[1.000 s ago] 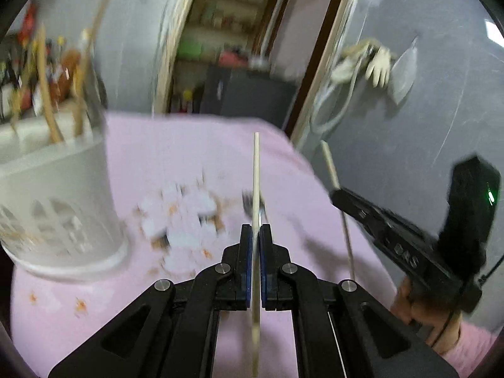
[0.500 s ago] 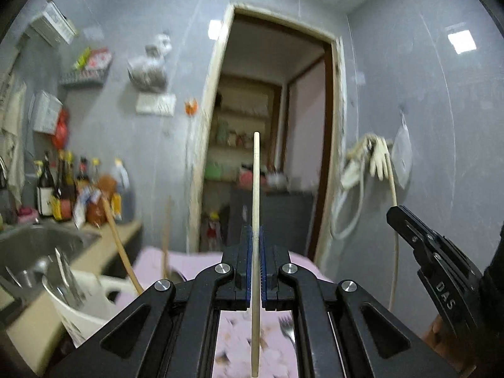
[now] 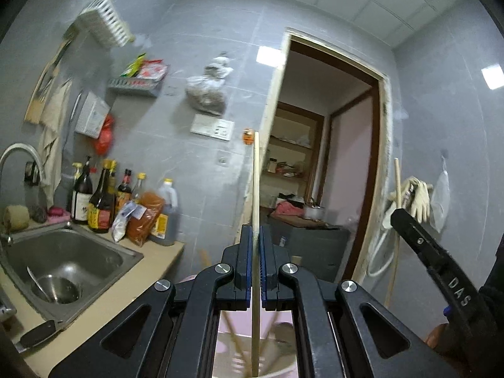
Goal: Organize utensils
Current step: 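Lift the chopstick upright with the left tool while the right tool lifts its chopstick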
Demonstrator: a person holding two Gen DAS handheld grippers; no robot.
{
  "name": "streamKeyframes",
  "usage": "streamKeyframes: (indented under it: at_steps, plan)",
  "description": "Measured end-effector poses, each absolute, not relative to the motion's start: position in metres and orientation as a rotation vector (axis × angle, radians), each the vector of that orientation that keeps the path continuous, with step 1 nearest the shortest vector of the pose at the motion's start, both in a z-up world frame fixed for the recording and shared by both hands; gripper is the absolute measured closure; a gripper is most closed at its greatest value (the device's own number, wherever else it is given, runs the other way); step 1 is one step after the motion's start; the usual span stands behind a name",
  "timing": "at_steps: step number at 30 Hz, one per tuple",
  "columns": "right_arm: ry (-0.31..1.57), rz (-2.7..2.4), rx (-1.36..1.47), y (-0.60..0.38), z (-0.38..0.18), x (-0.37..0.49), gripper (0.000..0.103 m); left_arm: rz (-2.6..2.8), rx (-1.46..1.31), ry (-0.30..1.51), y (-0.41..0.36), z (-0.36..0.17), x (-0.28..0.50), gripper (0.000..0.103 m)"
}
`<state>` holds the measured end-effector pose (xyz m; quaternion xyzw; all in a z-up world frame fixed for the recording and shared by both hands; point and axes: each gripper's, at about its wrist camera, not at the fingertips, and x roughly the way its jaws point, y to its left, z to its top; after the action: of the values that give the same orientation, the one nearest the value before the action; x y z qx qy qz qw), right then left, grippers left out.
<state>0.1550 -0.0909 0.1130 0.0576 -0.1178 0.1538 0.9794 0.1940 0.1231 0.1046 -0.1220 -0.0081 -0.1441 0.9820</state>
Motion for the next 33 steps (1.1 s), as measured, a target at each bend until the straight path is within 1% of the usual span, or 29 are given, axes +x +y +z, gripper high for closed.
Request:
streamKeyframes:
  at_steps: [6,11,15,22,27,33]
  plan:
    - [-0.256,0.422,0.175,-0.064,0.112,0.171,0.1,-0.284,-0.359,-0.025,0.175,0.09,0.208,0.101]
    - [-0.266,0.447,0.177,-0.046,0.104,0.183,0.1,-0.259,-0.403,-0.051,0.193,0.083,0.213,0.101]
    - [-0.26,0.443,0.183,-0.042,0.093,0.194,0.1,-0.234,-0.425,-0.044,0.196,0.075,0.219,0.101]
    - [-0.238,0.433,0.155,-0.04,0.075,0.209,0.1,-0.192,-0.359,-0.032,0.181,0.058,0.225,0.101]
    - [-0.255,0.412,0.101,-0.034,0.068,0.208,0.1,-0.205,-0.379,0.001,0.183,0.046,0.233,0.101]
    - [-0.242,0.402,0.064,-0.026,0.059,0.207,0.1,-0.198,-0.326,0.001,0.176,0.037,0.227,0.101]
